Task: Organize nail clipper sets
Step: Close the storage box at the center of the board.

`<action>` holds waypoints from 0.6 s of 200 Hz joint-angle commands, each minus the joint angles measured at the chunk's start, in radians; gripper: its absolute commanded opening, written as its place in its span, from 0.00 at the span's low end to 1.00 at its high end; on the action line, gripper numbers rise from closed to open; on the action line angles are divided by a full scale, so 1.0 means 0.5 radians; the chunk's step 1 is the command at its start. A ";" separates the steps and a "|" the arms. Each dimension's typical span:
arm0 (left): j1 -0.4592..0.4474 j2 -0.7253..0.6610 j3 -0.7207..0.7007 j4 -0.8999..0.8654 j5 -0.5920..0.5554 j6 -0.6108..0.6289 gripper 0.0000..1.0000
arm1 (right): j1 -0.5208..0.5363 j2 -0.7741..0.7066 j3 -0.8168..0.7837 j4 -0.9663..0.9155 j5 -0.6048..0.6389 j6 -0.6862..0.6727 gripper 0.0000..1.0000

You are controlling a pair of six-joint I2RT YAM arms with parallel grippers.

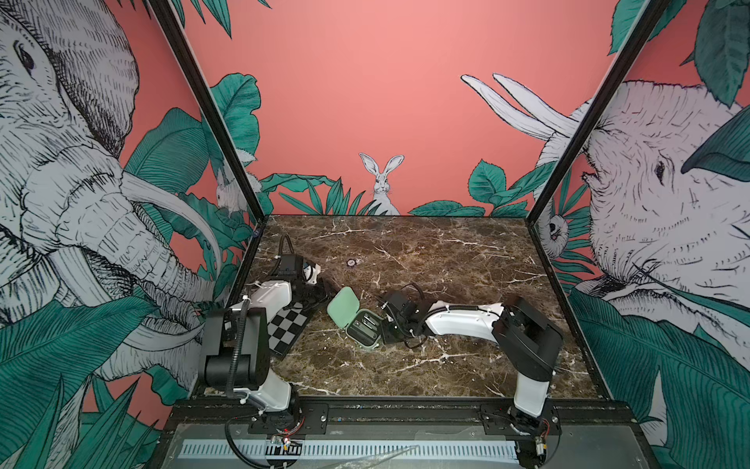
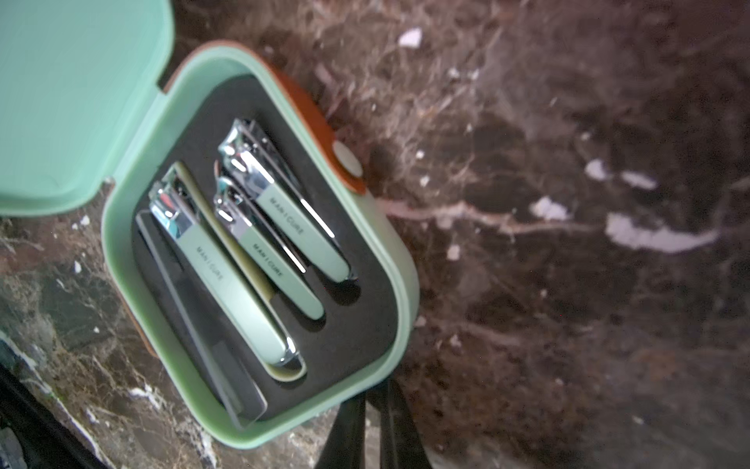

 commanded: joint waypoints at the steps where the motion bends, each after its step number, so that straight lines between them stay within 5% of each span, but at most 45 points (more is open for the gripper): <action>1: -0.044 -0.199 -0.055 -0.083 0.049 -0.003 0.35 | -0.033 0.060 0.081 0.013 -0.024 0.013 0.12; 77: -0.437 -0.185 -0.171 0.065 0.131 -0.158 0.36 | -0.150 0.088 0.125 0.073 -0.102 0.106 0.17; 120: -0.582 0.036 -0.248 0.250 0.062 -0.234 0.36 | -0.274 -0.185 -0.116 -0.109 0.197 0.205 0.25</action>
